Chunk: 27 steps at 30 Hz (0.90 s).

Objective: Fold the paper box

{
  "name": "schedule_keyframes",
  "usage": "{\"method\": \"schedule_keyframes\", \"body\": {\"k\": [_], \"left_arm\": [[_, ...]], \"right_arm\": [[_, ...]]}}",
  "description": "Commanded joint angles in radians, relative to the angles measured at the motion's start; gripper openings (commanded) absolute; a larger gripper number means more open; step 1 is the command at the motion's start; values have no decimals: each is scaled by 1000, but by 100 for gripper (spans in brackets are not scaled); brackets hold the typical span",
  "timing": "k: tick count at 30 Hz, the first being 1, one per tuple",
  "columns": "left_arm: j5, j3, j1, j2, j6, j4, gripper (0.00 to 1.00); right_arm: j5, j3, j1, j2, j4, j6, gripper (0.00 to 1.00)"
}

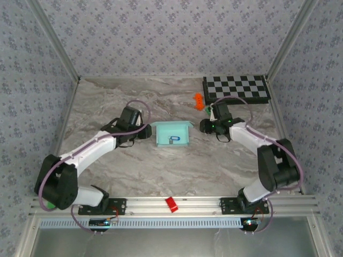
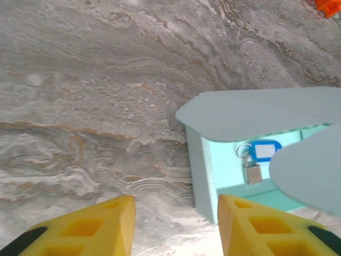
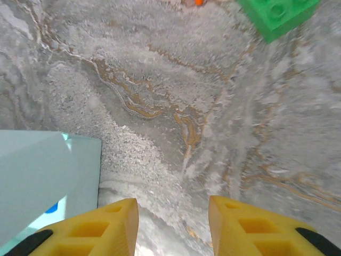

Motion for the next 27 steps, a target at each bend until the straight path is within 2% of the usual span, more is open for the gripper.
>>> {"method": "schedule_keyframes", "body": {"k": [1,7,15,17,22,27], "left_arm": [[-49,-9,-4,-41,128,-72,47],[-25,5,-1,-93,319,-94,49],[103,-102,19,-161,649,92,53],[125,-125,40,-163,695,144,59],[243,-125,92,-139,792,175,60],[287,-119,104,-98,830,229,60]], "right_arm": [[-34,-38,-4,-84,-47,-109,43],[-138,-102,5,-196,22,-273,47],[-186,-159,51,-234,167,-470,49],[-185,-160,67,-224,193,-498,49],[-182,-152,82,-188,225,-533,49],[-195,-129,91,-142,241,-539,49]]}}
